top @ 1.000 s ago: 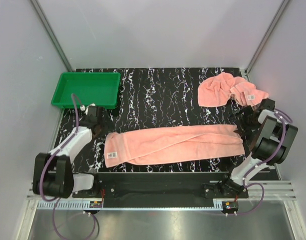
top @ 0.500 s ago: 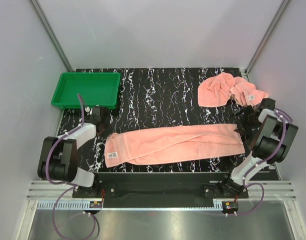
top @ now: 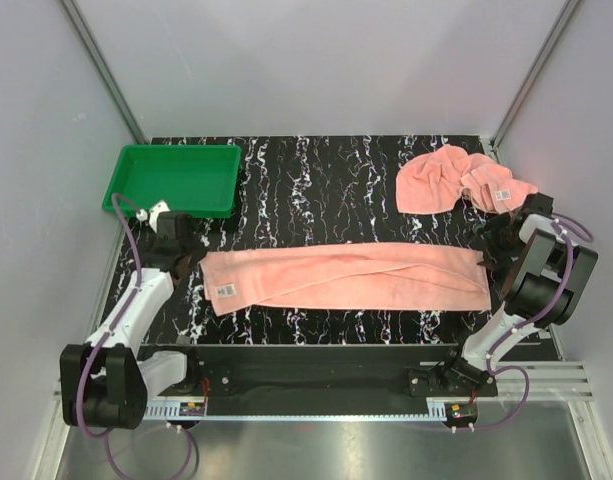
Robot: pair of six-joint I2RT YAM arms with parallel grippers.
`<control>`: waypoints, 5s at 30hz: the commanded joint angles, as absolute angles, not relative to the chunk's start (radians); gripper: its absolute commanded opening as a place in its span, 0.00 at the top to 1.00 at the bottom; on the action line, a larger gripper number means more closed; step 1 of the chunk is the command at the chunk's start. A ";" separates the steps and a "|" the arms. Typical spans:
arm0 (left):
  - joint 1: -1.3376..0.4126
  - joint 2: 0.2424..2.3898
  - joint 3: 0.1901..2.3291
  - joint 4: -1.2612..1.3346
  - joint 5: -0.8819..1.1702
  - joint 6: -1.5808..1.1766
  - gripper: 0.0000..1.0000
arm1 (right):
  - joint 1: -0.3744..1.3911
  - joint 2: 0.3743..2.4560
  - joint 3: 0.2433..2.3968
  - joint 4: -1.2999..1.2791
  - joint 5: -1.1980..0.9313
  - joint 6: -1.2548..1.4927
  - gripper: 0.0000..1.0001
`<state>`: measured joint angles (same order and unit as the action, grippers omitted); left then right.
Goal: Roll the towels
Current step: Fold the towel
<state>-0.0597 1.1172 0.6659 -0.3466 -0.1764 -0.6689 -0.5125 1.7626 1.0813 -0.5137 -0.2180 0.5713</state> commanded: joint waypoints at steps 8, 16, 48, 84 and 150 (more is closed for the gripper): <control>-0.023 1.114 0.637 -0.292 -0.209 -0.704 1.00 | -0.474 1.668 1.128 -0.525 -0.081 0.497 0.23; -0.014 1.190 0.643 -0.250 -0.153 -0.706 1.00 | -0.468 1.693 1.124 -0.483 -0.081 0.483 0.29; -0.009 1.042 0.730 -0.408 -0.127 -0.660 1.00 | -0.399 1.596 1.159 -0.563 -0.106 0.506 1.00; -0.002 0.917 0.988 -0.875 -0.166 -0.394 1.00 | -0.528 1.175 0.985 -0.636 -0.119 0.644 1.00; 0.155 1.847 1.356 -0.695 -0.041 -0.387 0.88 | -0.382 1.911 1.331 -0.474 -0.066 0.660 1.00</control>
<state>0.1387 1.8046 1.2884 -0.7338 -0.0280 -0.3927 -0.3767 1.8778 1.2732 -0.5156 -0.0708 0.6754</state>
